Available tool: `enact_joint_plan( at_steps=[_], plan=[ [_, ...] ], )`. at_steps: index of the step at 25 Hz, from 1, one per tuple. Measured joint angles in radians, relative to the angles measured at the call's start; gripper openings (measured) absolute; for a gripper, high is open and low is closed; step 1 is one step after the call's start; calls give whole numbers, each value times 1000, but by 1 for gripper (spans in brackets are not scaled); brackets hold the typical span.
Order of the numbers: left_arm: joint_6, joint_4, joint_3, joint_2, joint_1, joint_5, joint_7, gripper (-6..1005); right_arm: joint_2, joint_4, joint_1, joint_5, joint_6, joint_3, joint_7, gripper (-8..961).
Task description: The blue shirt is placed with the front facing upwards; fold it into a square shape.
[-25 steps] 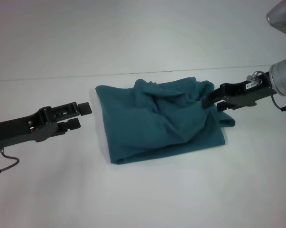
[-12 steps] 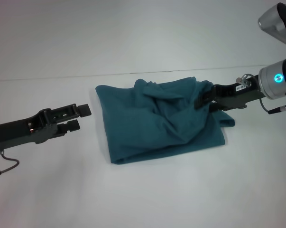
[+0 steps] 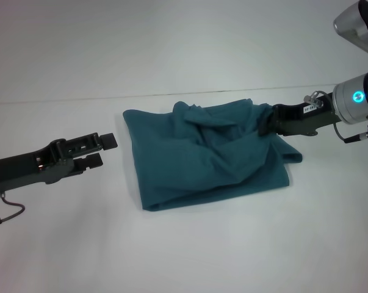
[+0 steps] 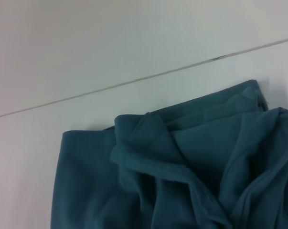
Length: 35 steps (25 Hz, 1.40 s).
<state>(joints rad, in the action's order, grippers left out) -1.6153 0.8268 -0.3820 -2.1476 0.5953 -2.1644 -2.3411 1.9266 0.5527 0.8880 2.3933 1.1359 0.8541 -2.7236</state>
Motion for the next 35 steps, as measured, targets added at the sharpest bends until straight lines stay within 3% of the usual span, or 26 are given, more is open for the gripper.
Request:
enact_joint_plan(
  at_steps=[8,16,19,28,35],
  plan=[
    [0,0,0,0,0,0,0,828,-6,4,-4,-2,21,-25,-1,11],
    [-4,0,-2,0,-2,0,-2,828,-57,62,-40,6,126,-40,-25,12],
    [-4,0,-1,0,-3,0,-3,828,-67,64,-51,13,147,-34,-28,12],
    [-1,0,1,0,-1,0,-6,828,-41,44,-63,87,133,-36,-28,11],
    [0,0,6,0,-3,7,-2,828,-43,19,-69,103,119,-36,-28,12]
  ],
)
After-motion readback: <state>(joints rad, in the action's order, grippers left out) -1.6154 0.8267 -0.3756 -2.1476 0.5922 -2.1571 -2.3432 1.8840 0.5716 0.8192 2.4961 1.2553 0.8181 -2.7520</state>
